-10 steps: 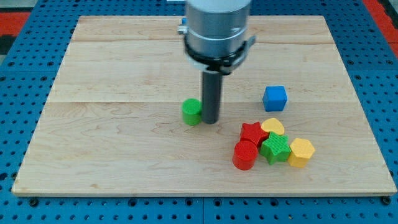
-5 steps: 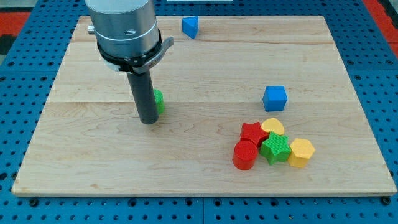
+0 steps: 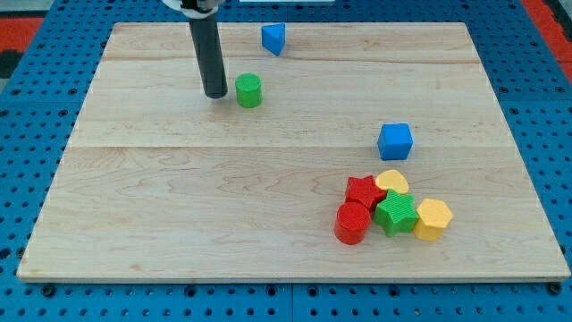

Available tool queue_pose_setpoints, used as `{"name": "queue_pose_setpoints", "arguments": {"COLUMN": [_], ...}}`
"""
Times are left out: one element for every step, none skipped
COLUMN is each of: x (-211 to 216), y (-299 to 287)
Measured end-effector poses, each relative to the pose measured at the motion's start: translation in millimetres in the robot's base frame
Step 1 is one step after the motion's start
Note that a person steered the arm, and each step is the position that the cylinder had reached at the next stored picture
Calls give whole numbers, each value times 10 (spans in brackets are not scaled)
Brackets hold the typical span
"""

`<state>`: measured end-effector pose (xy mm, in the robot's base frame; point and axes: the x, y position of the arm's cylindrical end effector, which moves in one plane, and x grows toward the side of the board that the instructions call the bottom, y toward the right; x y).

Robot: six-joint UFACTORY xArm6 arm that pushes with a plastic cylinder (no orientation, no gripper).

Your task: Push the green circle to the down side of blue triangle

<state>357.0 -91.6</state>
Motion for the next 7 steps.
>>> {"name": "queue_pose_setpoints", "arguments": {"x": [89, -32, -229, -257, 77, 280, 348], "y": [203, 675, 913, 940, 1904, 2795, 3009]}}
